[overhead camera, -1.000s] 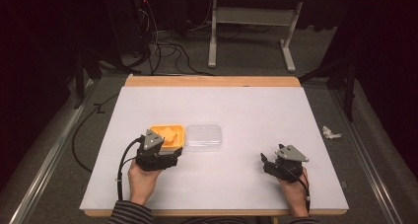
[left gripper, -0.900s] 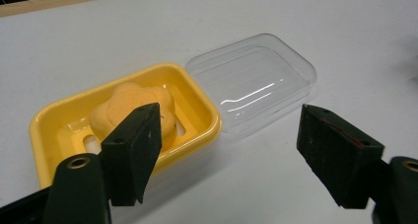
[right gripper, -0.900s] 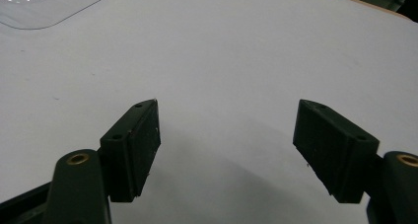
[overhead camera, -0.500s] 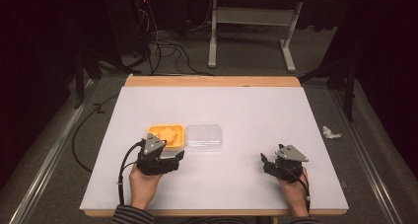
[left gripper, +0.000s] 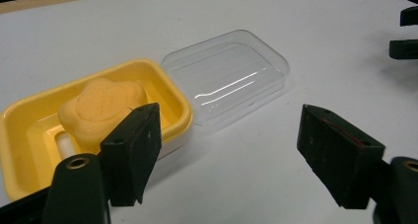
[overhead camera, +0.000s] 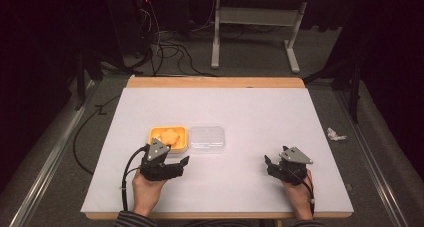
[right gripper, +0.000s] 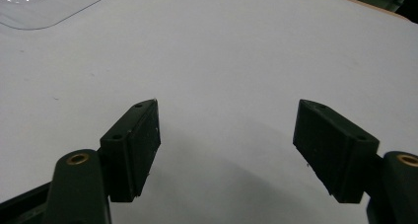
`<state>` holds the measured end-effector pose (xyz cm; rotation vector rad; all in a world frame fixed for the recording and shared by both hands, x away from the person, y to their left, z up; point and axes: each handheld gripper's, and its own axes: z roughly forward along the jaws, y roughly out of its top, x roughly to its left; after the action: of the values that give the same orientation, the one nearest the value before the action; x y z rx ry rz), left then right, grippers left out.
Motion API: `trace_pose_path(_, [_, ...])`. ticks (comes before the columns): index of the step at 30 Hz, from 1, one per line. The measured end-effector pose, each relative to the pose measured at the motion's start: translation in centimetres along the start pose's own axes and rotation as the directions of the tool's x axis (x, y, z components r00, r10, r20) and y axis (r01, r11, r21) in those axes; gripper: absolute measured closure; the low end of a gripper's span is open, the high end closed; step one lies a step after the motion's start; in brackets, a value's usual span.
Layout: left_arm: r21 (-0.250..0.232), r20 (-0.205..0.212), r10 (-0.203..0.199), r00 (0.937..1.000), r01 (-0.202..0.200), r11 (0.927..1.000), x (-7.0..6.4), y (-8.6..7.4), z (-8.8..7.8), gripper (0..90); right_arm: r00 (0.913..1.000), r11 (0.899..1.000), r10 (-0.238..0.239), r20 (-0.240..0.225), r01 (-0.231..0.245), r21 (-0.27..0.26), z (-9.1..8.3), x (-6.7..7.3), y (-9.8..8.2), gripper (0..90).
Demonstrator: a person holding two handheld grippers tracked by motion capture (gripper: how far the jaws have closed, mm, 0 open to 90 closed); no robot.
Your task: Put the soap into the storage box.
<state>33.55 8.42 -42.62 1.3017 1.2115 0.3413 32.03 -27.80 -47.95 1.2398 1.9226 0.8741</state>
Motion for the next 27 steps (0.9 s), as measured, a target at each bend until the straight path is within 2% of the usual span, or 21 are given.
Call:
trace_pose_path(16, [0.004,0.015,-0.017,0.9998,0.017,0.9999,-0.5,-0.9,-0.3,25.6,1.0000,1.000,-0.001,0.000,0.001,0.000,0.0,0.0,0.0,26.6])
trace_pose_path(19, [0.013,0.015,-0.009,0.9998,0.009,0.9999,-0.5,-1.1,-0.3,25.6,1.0000,1.000,-0.001,0.000,0.001,0.000,0.0,0.0,0.0,26.6])
trace_pose_path(27, [0.015,0.021,-0.026,0.9994,0.026,0.9996,-0.7,-1.5,-0.3,25.6,1.0000,1.000,-0.001,0.000,0.001,0.002,0.0,0.0,0.0,26.6])
